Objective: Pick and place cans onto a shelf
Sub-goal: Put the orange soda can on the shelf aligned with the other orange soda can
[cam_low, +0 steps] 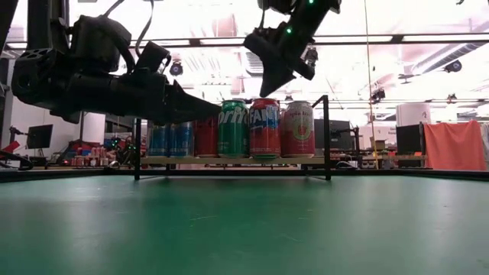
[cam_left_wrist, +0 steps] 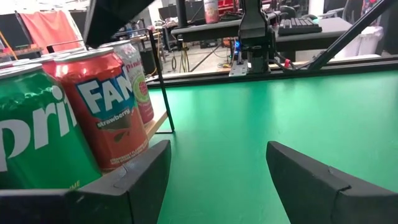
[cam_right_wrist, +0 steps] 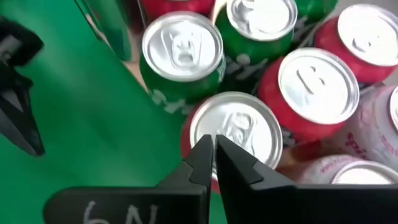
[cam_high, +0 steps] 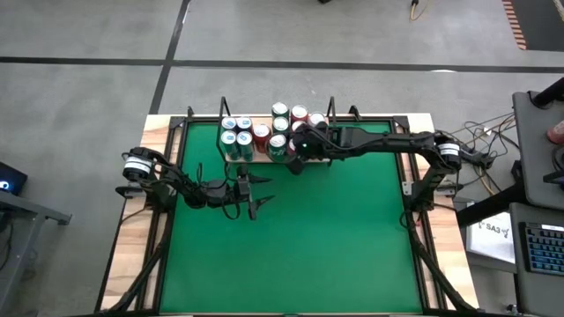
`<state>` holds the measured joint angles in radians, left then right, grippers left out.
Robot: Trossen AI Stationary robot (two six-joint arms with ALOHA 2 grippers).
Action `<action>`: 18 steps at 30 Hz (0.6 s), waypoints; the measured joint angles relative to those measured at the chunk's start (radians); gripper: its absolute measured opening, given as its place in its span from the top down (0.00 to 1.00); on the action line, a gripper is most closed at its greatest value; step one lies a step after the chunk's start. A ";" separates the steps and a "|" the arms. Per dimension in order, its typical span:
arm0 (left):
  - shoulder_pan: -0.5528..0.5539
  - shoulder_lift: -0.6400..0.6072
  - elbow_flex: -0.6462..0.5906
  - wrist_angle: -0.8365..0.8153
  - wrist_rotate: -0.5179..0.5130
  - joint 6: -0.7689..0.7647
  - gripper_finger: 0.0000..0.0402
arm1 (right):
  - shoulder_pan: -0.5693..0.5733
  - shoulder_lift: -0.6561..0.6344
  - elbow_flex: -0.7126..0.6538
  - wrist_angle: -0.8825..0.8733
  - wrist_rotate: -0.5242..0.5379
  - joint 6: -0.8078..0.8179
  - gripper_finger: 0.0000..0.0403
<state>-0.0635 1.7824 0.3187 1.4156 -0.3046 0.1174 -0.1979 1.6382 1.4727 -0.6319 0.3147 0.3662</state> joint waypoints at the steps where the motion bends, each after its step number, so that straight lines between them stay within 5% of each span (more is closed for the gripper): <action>1: 0.000 0.000 0.000 -0.001 0.000 0.001 0.38 | -0.002 0.000 0.000 -0.012 -0.001 -0.001 0.98; 18: 0.000 0.000 0.000 -0.003 -0.002 0.005 0.38 | -0.030 0.000 -0.004 -0.050 0.000 -0.024 0.98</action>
<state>-0.0635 1.7824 0.3183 1.4124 -0.3064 0.1223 -0.2279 1.6382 1.4689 -0.6821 0.3147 0.3424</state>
